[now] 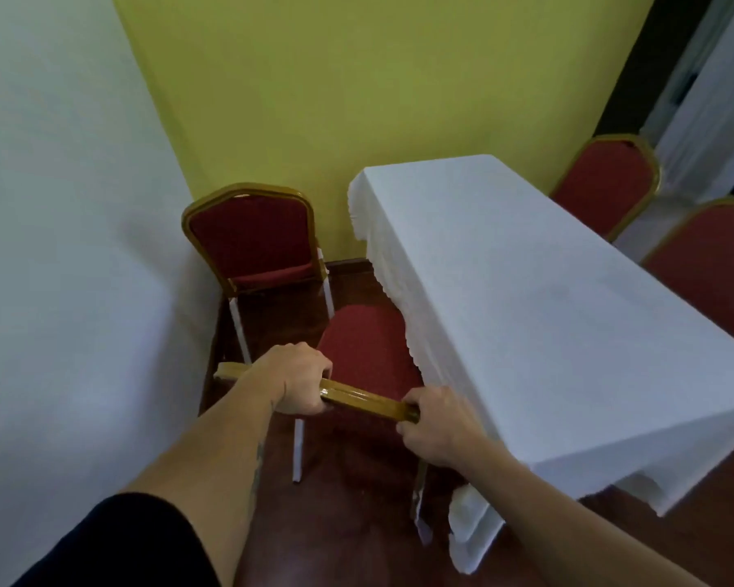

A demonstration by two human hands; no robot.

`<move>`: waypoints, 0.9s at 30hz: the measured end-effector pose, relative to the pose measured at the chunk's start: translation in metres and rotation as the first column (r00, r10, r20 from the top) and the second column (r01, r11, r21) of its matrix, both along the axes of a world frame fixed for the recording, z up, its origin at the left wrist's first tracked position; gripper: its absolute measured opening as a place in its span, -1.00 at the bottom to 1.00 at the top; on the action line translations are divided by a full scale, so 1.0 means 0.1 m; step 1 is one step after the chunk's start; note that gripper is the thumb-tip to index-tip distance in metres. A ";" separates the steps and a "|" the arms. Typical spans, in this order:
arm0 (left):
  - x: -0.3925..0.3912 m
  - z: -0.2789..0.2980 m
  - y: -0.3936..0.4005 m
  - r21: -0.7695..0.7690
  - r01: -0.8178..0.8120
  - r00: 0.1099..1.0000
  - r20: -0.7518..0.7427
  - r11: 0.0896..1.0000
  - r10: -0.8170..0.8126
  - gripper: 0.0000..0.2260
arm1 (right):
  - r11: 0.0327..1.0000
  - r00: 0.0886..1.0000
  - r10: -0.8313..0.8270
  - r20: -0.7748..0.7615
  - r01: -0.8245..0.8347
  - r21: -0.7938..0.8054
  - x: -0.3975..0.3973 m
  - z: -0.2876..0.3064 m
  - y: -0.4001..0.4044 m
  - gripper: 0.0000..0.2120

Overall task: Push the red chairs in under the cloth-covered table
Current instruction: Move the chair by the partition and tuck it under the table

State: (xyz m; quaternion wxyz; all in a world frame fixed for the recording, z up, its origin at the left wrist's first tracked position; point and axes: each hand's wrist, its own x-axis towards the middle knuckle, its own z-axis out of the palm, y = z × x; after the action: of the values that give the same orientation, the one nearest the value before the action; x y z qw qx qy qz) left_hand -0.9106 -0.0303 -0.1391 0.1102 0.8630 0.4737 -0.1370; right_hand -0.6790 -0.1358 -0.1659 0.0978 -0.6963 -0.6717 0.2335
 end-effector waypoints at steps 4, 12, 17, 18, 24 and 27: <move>-0.17 -0.01 0.19 0.019 0.085 0.996 -0.014 0.996 -0.085 -0.65 | 0.998 0.997 -0.053 0.061 0.052 0.024 -0.29 -0.03 -0.07 -0.73; -0.51 0.03 0.53 0.029 0.174 0.982 -0.073 0.984 -0.172 -0.57 | 0.994 0.984 -0.113 0.136 0.110 0.027 -0.92 -0.01 -0.17 -0.83; -0.76 0.10 0.63 0.055 0.085 0.990 -0.116 0.995 -0.078 -0.49 | 0.998 0.972 -0.002 0.236 0.017 -0.059 -1.23 0.13 0.02 -0.84; -0.80 0.13 0.65 0.025 0.037 0.994 -0.103 0.999 -0.035 -0.45 | 0.997 0.963 0.029 0.267 -0.008 -0.079 -1.27 0.15 0.09 -0.81; -1.15 0.08 0.49 -0.390 -0.551 0.494 0.560 0.738 0.665 -0.42 | 0.971 0.976 -0.001 0.217 0.053 -0.234 -1.26 -0.11 0.26 -0.56; -1.02 -0.10 0.19 -0.636 -0.636 -0.061 0.605 0.436 0.794 -0.50 | 0.947 0.987 -0.104 0.123 0.136 -0.291 -1.15 -0.33 0.21 -0.53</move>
State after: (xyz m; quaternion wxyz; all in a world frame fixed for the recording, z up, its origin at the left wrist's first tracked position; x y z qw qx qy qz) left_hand -1.0131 -0.0115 -0.1493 0.4533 0.3994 0.7095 0.3629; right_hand -0.7941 -0.1144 -0.1992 -0.0305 -0.7541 -0.5892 0.2886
